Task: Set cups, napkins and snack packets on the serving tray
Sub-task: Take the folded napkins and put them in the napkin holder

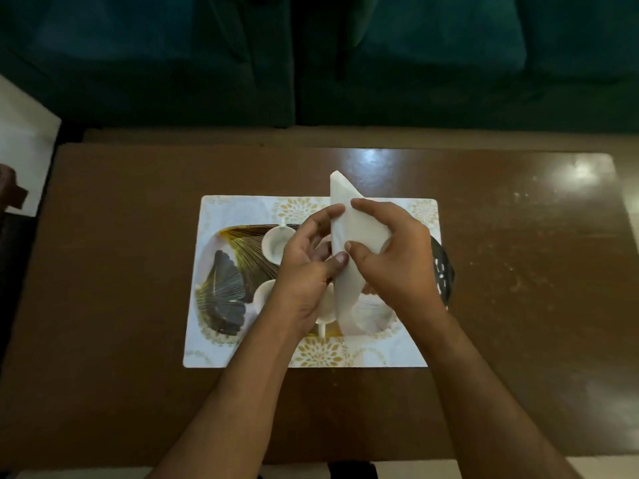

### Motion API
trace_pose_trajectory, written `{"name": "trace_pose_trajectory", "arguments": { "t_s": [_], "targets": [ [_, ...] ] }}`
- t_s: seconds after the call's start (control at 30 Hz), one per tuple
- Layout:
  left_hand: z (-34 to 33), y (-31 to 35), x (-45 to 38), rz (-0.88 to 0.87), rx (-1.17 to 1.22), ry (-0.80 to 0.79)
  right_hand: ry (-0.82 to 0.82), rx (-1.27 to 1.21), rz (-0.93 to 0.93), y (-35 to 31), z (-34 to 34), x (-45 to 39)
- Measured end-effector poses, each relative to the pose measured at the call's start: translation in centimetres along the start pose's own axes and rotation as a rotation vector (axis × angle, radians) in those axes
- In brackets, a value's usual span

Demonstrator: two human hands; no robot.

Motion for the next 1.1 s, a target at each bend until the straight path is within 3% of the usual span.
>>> {"name": "trace_pose_trajectory", "arguments": {
  "t_s": [0.17, 0.57, 0.8, 1.1],
  "targets": [
    [-4.6, -2.1, 0.0, -0.011, -0.143, -0.066, 0.037, 0.115, -0.008, 2.8, 4.1, 0.2],
    [-10.2, -4.9, 0.6, 0.029, -0.310, -0.017, 0.014, 0.534, -0.073, 5.9, 10.8, 1.0],
    [-9.9, -5.7, 0.0, 0.070, -0.347, -0.013, -0.068, 0.522, -0.064, 7.7, 7.8, 1.2],
    [-9.5, -7.0, -0.1, 0.114, -0.362, -0.013, 0.083, 0.447, -0.080, 9.6, 7.3, 1.0]
  ]
}}
Point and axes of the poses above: each hand's wrist, its own x-axis away from the middle knuckle, its own z-axis out of the back of the hand, y = z × x, the point moved 6 cm from there along -x, towards the middle knuckle, and after that the axes turned 6 degrees about x, right-handed, at the moved point
